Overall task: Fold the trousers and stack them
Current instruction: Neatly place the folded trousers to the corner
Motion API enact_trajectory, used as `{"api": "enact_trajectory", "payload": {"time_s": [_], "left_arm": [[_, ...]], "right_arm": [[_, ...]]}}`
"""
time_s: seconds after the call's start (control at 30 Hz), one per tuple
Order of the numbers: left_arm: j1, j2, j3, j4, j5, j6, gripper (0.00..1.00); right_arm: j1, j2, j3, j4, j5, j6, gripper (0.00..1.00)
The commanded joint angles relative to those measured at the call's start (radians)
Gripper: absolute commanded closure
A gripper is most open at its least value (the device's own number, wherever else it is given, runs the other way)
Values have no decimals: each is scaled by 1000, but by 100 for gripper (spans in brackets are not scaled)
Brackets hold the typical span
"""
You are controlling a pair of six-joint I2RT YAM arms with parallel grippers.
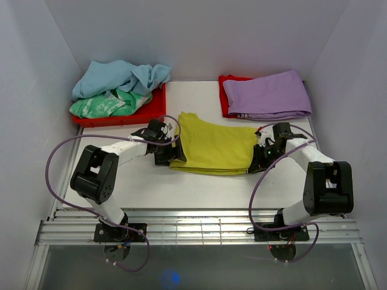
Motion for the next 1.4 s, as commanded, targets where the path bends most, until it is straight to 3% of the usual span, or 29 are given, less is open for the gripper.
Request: {"api": "enact_trajectory", "payload": {"time_s": [0.0, 0.07, 0.23, 0.37, 0.47, 0.5, 0.6, 0.7, 0.73, 1.37], "left_arm": [[10, 15, -17, -131, -203, 67, 6], [13, 18, -16, -149, -251, 67, 6], [16, 55, -13, -131, -217, 67, 7], [7, 104, -2, -86, -145, 55, 23], [-4, 133, 22, -71, -104, 46, 39], [-6, 136, 30, -69, -87, 43, 52], [-21, 128, 55, -68, -67, 48, 77], [-47, 107, 84, -94, -61, 54, 91], [-64, 99, 99, -100, -67, 55, 100], [-290, 16, 555, -72, -256, 195, 100]], "right_arm": [[5, -29, 41, -10, 16, -18, 92], [5, -28, 45, -11, 18, -20, 92], [3, -25, 41, -11, 10, -17, 92], [3, -21, 43, -5, 15, -14, 92], [3, -29, 51, 1, 21, -14, 92], [2, -32, 52, 2, 27, -14, 92], [2, -43, 64, 2, 58, -11, 92], [5, -64, 83, -2, 85, -15, 92], [6, -71, 98, -1, 91, -17, 92], [11, -264, 321, 47, 272, -198, 92]]}}
